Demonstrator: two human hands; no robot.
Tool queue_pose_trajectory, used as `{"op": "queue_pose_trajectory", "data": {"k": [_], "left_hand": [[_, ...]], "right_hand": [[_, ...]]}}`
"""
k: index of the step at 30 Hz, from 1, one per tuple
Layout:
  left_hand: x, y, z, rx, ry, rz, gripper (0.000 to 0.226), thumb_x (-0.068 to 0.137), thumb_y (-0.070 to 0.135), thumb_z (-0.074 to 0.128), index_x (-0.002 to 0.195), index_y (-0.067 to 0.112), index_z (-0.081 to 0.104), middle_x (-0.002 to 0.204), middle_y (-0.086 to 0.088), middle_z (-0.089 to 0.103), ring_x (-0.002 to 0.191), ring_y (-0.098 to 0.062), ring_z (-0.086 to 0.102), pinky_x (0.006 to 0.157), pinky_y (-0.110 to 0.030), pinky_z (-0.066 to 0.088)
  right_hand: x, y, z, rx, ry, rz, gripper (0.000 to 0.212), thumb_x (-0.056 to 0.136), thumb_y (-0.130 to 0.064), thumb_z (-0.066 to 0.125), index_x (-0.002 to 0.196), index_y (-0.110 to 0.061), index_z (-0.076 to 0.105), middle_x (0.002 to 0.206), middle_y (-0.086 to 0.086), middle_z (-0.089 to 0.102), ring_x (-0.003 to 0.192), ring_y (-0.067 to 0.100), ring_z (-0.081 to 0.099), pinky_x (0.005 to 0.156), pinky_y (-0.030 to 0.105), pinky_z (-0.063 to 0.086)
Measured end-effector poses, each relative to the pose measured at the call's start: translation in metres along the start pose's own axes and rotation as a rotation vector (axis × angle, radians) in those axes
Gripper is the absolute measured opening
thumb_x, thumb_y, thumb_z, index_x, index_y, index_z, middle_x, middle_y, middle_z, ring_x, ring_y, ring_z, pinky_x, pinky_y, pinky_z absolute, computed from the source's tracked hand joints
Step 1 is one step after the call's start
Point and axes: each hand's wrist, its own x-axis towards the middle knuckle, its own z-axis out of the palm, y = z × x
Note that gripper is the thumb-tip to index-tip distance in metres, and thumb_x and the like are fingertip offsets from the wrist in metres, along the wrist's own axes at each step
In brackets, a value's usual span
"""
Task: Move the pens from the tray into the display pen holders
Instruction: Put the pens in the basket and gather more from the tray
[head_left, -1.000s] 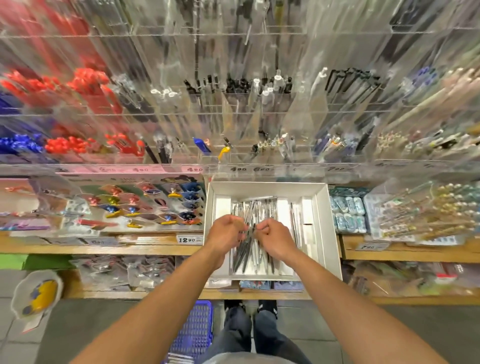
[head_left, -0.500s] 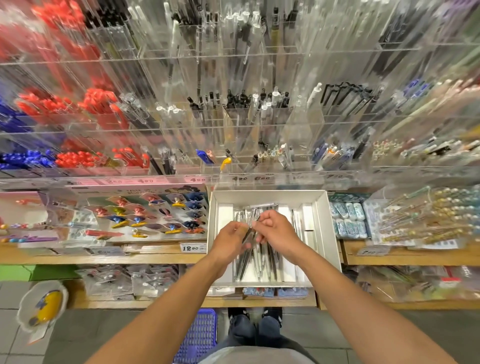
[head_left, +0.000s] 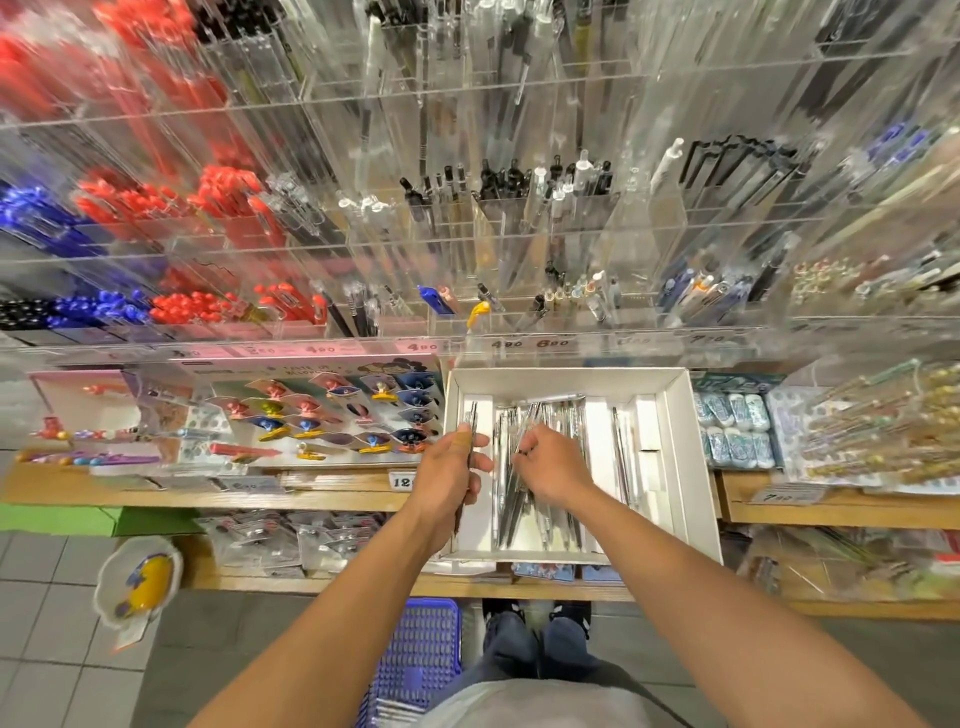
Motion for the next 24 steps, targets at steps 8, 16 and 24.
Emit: {"op": "queue_pose_trajectory", "data": {"k": [8,16,24], "left_hand": [[-0.002,0.004,0.009,0.005,0.008,0.092,0.03,0.107,0.025,0.035,0.102,0.014,0.062,0.075,0.001,0.066,0.05,-0.004,0.054,0.05,-0.02,0.042],[-0.01,0.014,0.01,-0.004,-0.131,0.053,0.034,0.108,0.029,0.033,0.103,0.011,0.062,0.084,-0.005,0.069,0.062,-0.013,0.06,0.06,-0.027,0.047],[-0.01,0.011,-0.003,-0.09,-0.22,0.042,0.041,0.1,0.05,0.045,0.102,0.01,0.058,0.059,0.004,0.046,0.046,-0.009,0.033,0.045,-0.023,0.029]], "right_hand": [[-0.013,-0.009,-0.041,0.278,-0.076,-0.006,0.006,0.093,-0.022,0.061,0.096,-0.017,0.057,0.091,0.002,0.068,0.068,0.01,0.067,0.061,0.022,0.048],[-0.028,-0.053,-0.054,0.607,-0.178,-0.122,0.005,0.093,-0.009,0.061,0.097,-0.012,0.059,0.076,0.001,0.066,0.061,0.01,0.063,0.057,0.021,0.048],[-0.014,-0.051,-0.052,0.496,-0.014,-0.079,0.006,0.094,-0.019,0.062,0.099,-0.019,0.061,0.099,0.003,0.066,0.073,0.012,0.064,0.062,0.021,0.049]]}}
